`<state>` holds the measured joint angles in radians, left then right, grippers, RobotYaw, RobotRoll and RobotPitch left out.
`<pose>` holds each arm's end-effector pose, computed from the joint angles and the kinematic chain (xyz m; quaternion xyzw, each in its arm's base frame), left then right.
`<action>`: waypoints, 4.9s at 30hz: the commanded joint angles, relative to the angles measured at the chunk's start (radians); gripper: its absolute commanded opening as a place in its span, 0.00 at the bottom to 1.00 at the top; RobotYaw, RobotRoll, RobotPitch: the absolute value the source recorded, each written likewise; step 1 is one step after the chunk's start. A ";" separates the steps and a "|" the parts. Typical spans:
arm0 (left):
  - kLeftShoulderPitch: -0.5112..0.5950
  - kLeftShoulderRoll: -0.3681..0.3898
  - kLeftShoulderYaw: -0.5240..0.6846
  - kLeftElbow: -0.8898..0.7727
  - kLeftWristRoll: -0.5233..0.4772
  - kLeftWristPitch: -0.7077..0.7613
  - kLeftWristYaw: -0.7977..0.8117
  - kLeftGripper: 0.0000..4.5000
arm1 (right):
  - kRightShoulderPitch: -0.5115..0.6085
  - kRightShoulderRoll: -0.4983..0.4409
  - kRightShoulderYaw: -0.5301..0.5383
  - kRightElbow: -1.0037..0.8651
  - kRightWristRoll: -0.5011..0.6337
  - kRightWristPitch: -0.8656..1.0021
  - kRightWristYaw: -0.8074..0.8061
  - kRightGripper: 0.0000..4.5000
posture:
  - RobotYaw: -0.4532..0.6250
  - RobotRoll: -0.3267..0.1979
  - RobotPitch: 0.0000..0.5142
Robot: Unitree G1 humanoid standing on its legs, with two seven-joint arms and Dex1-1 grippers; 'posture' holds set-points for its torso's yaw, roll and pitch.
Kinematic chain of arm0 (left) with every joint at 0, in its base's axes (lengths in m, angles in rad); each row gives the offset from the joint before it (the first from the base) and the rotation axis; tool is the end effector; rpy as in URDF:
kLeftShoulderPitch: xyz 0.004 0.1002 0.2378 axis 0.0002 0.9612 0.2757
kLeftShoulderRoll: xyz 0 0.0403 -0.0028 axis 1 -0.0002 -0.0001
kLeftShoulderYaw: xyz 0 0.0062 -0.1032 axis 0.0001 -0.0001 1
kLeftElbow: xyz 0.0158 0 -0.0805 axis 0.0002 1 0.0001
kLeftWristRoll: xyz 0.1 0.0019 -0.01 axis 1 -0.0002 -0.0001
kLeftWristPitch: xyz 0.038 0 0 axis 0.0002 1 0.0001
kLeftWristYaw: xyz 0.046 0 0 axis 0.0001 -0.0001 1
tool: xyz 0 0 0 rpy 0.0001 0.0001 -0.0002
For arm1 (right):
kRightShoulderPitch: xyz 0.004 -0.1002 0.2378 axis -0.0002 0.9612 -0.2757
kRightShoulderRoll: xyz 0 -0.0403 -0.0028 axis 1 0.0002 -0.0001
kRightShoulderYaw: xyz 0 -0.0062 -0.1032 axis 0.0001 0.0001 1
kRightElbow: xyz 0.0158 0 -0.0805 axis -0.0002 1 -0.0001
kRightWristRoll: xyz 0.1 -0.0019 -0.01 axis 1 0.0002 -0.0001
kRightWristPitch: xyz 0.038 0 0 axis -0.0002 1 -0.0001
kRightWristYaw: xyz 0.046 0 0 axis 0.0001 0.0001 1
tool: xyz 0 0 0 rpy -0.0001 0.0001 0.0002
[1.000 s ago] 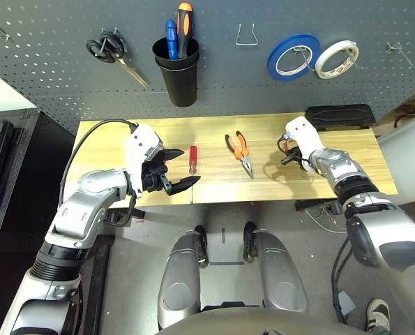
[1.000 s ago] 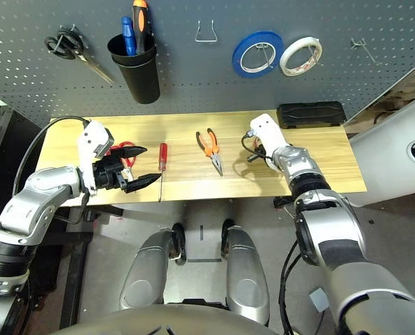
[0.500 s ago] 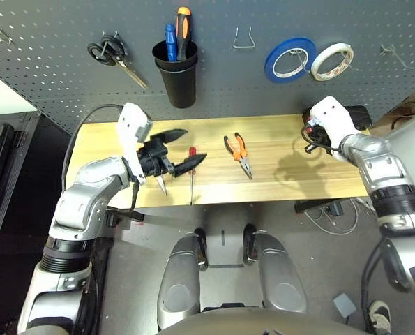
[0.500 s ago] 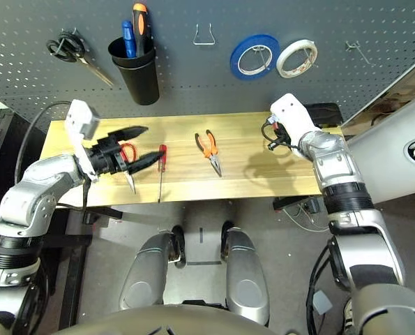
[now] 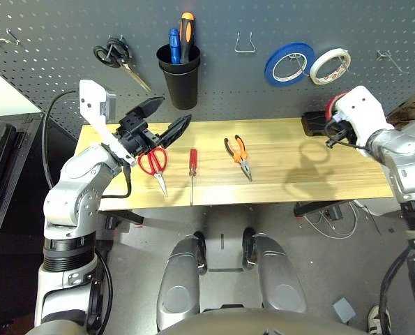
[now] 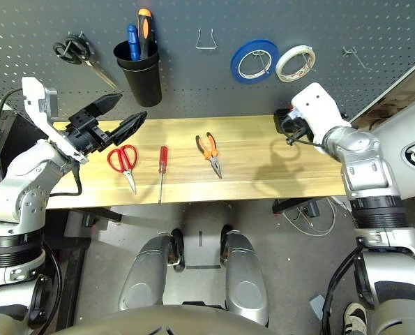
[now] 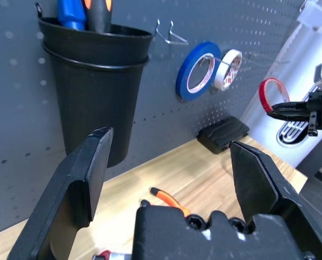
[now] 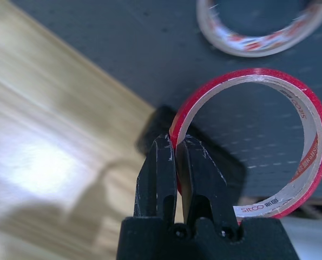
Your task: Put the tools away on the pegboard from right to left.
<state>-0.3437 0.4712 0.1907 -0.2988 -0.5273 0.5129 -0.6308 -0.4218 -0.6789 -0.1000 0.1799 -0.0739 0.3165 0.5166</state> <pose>0.2409 0.2224 0.1800 0.0135 -0.0839 -0.3486 0.9334 0.2682 -0.2864 0.1591 -0.3108 0.0918 0.0990 0.9409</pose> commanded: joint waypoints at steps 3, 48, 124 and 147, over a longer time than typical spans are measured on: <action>0.009 0.005 -0.006 -0.016 -0.012 -0.001 -0.001 1.00 | 0.069 -0.021 -0.048 -0.040 0.006 -0.109 -0.038 0.01 | 0.41 0.62 0.34; -0.032 0.063 -0.122 -0.070 -0.004 -0.004 -0.097 1.00 | -0.320 -0.014 -0.123 0.544 0.108 -0.179 -0.152 0.01 | 0.41 0.62 0.34; 0.088 0.225 -0.229 0.059 0.103 -0.014 -0.303 1.00 | -0.573 0.589 0.276 0.963 0.030 0.271 -0.097 1.00 | 0.48 0.62 0.47; 0.184 0.235 -0.181 -0.120 0.044 0.083 -0.263 1.00 | -0.612 0.690 0.146 1.096 0.027 0.151 -0.313 1.00 | 0.51 0.62 0.60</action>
<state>-0.1817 0.6929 0.0014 -0.3892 -0.4720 0.5777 -0.8988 -1.0488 0.0072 0.0570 1.2593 -0.0421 0.4716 0.2155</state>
